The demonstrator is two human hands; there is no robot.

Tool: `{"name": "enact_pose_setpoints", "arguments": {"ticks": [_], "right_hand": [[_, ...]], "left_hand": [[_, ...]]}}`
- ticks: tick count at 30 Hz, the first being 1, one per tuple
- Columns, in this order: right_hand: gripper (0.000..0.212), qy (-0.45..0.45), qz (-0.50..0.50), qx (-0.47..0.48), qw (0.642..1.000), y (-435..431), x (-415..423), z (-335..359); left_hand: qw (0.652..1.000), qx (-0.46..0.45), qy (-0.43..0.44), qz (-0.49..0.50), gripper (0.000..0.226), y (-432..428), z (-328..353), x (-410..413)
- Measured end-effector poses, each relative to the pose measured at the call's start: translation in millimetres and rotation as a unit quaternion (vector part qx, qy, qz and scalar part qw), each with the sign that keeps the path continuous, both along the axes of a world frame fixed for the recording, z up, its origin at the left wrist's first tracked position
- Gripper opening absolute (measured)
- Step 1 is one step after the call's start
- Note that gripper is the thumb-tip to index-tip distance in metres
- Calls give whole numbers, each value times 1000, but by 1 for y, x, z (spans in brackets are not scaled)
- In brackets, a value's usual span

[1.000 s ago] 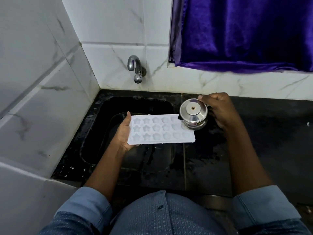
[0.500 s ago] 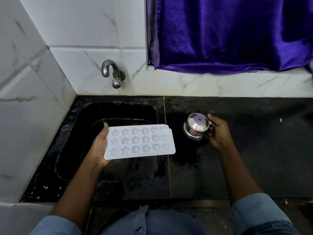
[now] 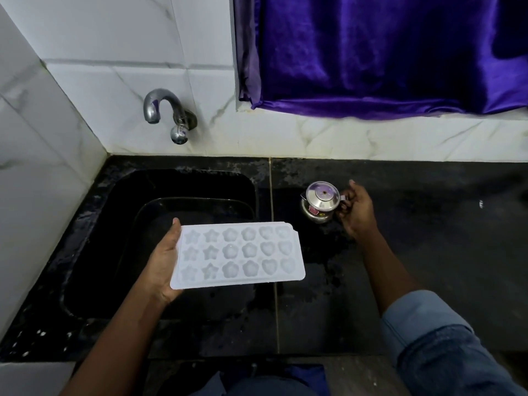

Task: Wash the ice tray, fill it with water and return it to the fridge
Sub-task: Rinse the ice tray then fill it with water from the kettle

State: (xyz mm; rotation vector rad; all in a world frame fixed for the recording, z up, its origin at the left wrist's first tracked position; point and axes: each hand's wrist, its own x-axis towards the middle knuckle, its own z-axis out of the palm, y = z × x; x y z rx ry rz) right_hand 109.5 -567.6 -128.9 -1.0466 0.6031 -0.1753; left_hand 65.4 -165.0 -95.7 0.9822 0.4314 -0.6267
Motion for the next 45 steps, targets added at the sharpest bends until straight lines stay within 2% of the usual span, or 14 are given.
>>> {"name": "enact_pose_setpoints", "arguments": {"ticks": [3,8,15,19,24,36,39,42,45], "right_hand": [[65,-2,4,10,1000,-2,17,-8],[57,-2,-12,24,1000,-5,45,-23],[45,-11,14,15,1000,-5,78,-36],[53,-2,24,3,1000,-2,90,-43],[40,18,35,-24,999,-5,103,-54],[38,25,61,-66,996,-6,108,-63],[38,29,58,-95,993,-9,107,-64],[30,39,39,-151,987,-11,103,-66],[23,41,-48,-255,965,-4,91,-54]], "left_hand": [[1000,0,3,4,79,-6,-2,-1],[1000,15,7,3,80,-11,-6,-3],[999,28,22,-3,81,-16,-13,2],[999,34,25,-4,84,-22,-17,5],[999,23,21,-7,84,-29,-20,8],[999,38,16,1,81,-35,-20,6],[999,35,23,-2,81,-36,-17,5],[999,38,21,-4,81,-35,-15,6],[999,33,25,-4,81,-36,-12,7]]}}
